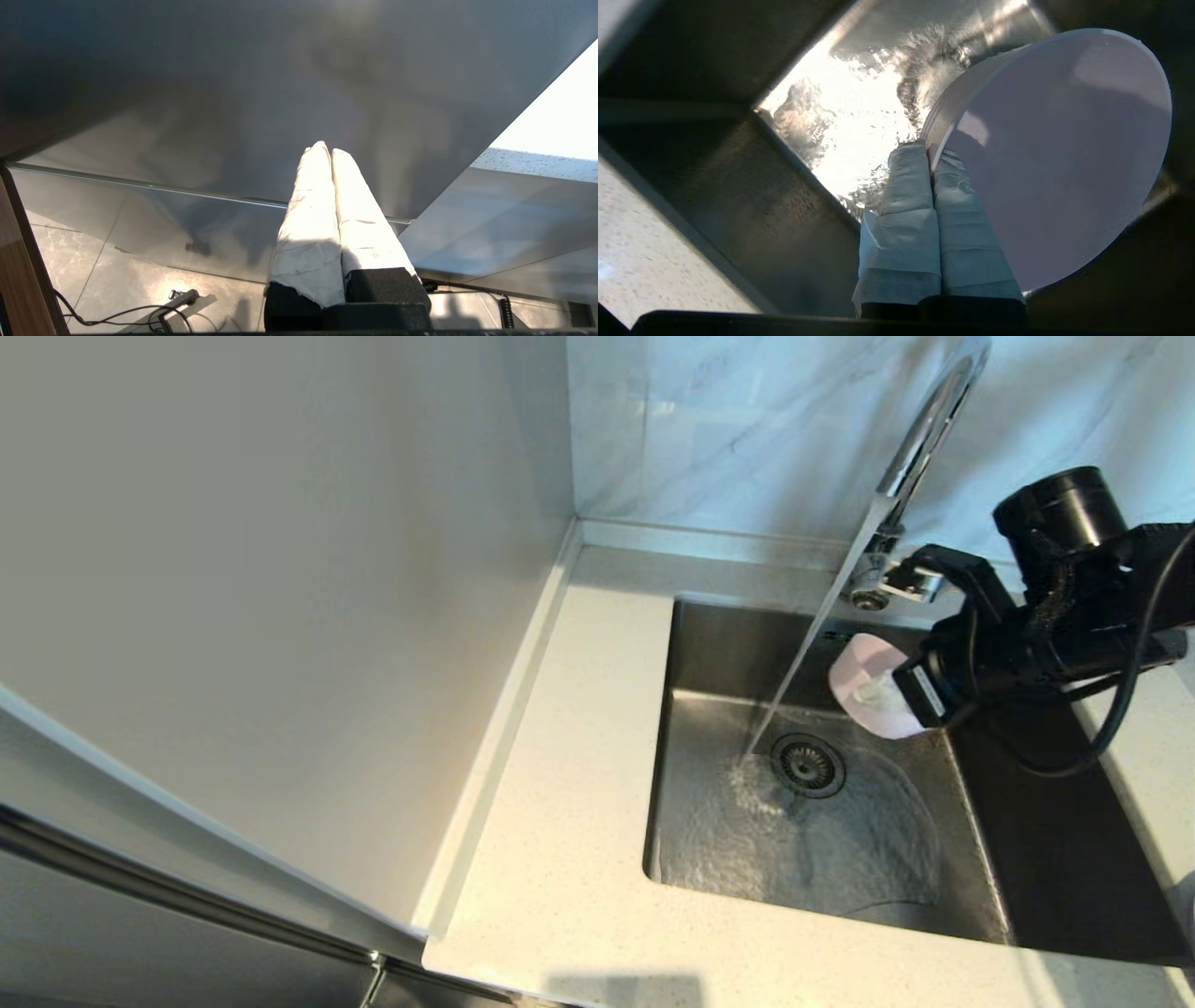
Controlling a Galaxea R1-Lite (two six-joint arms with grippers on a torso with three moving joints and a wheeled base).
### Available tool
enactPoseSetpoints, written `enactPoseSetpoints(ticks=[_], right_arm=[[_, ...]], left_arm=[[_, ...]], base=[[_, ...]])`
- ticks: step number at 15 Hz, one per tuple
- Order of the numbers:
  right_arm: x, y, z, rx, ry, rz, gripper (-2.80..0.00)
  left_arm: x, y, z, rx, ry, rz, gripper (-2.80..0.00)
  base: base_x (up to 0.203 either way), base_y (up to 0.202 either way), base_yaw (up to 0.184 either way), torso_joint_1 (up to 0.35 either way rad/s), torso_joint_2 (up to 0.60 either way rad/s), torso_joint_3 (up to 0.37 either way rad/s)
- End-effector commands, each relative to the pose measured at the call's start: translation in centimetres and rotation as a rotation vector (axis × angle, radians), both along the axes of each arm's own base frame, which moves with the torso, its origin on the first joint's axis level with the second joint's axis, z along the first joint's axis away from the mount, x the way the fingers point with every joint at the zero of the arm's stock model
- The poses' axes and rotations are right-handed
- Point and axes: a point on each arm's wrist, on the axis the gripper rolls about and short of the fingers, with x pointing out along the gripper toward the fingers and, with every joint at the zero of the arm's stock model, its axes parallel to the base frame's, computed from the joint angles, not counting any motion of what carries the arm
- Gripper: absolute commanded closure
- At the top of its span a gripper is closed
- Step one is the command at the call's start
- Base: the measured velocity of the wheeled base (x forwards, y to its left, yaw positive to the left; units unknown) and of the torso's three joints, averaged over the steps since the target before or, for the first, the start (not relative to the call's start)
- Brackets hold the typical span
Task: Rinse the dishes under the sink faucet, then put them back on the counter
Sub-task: Rinse the bowl
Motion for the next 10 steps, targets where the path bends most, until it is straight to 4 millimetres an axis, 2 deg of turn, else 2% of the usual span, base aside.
enactPoseSetpoints(ticks=[1, 3, 6, 8, 10], right_arm=[[-1.5, -3.1, 0.5, 0.086, 0.03, -0.151, 0.0], [-2.1, -4.3, 1.3, 0.273, 0.073, -0.286, 0.0], [-2.5, -4.9, 3.6, 0.584, 0.148, -0.391, 0.0], [-2.8, -5.3, 5.4, 0.83, 0.242, -0.38, 0.0], [-3.3, -6.3, 6.9, 1.099, 0.432, -0.292, 0.0]], left_arm=[[0.0, 0.0, 0.0, 0.0, 0.0, 0.0, 0.0], [0.0, 0.0, 0.0, 0.0, 0.0, -0.001, 0.0], [0.0, 0.0, 0.0, 0.0, 0.0, -0.001, 0.0], [0.0, 0.0, 0.0, 0.0, 0.0, -0.001, 0.0], [0.0, 0.0, 0.0, 0.0, 0.0, 0.0, 0.0]], base=[[0.0, 0.0, 0.0, 0.0, 0.0, 0.0], [0.0, 0.0, 0.0, 0.0, 0.0, 0.0], [0.0, 0.0, 0.0, 0.0, 0.0, 0.0], [0.0, 0.0, 0.0, 0.0, 0.0, 0.0], [0.0, 0.0, 0.0, 0.0, 0.0, 0.0]])
